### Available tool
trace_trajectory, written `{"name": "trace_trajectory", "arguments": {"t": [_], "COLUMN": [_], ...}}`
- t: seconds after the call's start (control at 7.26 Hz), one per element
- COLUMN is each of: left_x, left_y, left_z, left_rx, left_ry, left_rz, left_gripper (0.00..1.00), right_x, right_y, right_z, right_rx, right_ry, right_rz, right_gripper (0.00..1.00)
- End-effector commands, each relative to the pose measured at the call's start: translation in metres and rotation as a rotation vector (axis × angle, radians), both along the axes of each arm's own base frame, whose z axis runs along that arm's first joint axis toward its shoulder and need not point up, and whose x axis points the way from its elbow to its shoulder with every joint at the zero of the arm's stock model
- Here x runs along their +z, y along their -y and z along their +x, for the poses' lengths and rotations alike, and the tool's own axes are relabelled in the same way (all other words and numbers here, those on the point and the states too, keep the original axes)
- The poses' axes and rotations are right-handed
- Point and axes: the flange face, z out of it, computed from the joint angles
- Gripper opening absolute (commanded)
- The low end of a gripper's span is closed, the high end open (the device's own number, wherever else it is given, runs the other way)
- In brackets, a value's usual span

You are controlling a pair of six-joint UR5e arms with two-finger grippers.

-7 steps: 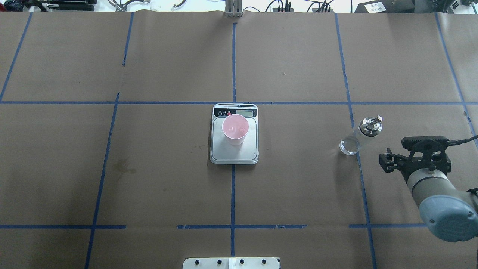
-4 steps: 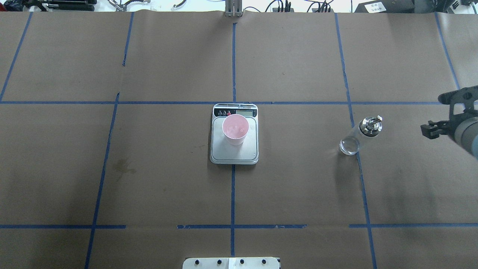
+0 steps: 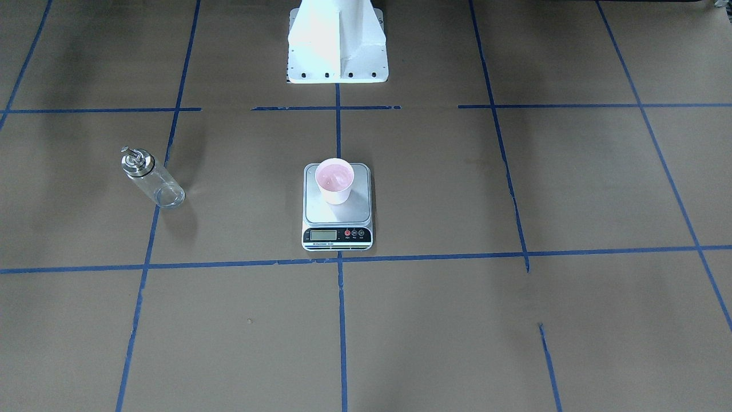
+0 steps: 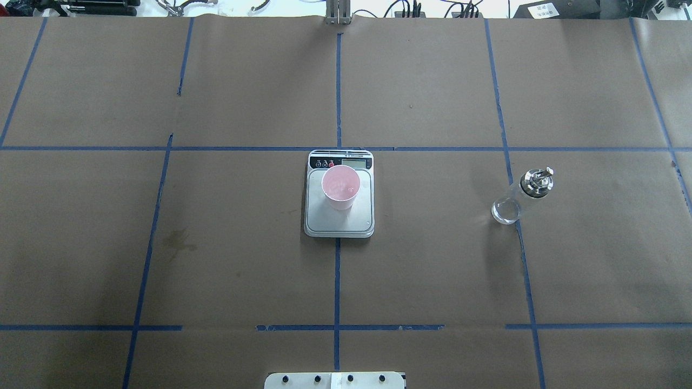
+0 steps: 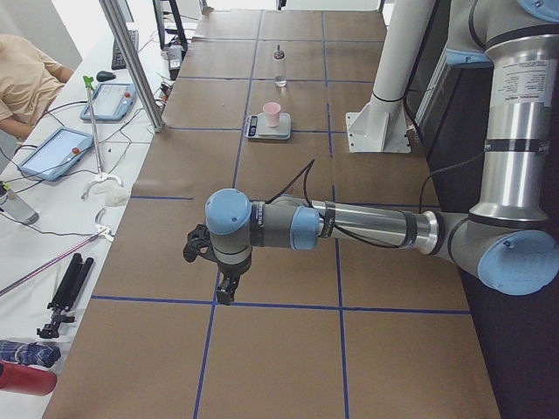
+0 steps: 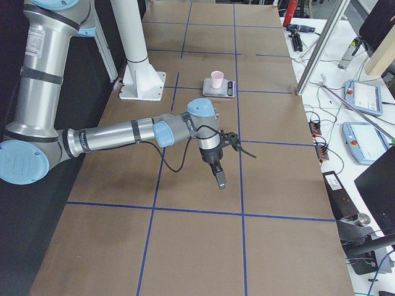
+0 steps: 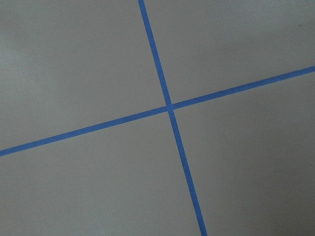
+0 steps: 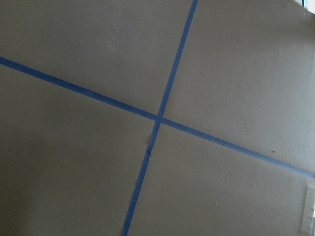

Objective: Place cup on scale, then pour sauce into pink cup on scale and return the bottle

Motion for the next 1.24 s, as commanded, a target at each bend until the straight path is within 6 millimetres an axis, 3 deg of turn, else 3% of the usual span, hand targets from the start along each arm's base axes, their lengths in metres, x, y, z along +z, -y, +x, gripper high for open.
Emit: {"name": "trace_trajectory", "arguments": {"t": [0.0, 0.41, 1.1], "left_x": [0.004, 0.008, 0.009], "left_y": [-0.003, -0.003, -0.004], "left_z": [0.000, 0.000, 0.000], "left_rx": [0.000, -0.001, -0.001], "left_ry": [0.001, -0.001, 0.000], "left_rz": [-0.008, -0.018, -0.029], "left_gripper": [1.00, 1.00, 1.00], "right_x": [0.038, 0.054, 0.080], "right_y": [-0.016, -0.030, -0.030], "right_z": [0.043, 0.054, 0.057], "right_rx": [0.052, 0.121, 0.126], "right_ry": [0.109, 0.334, 0.277], "right_rz": [-0.190, -0.322, -0.359], "right_gripper": [1.00, 1.00, 1.00]}}
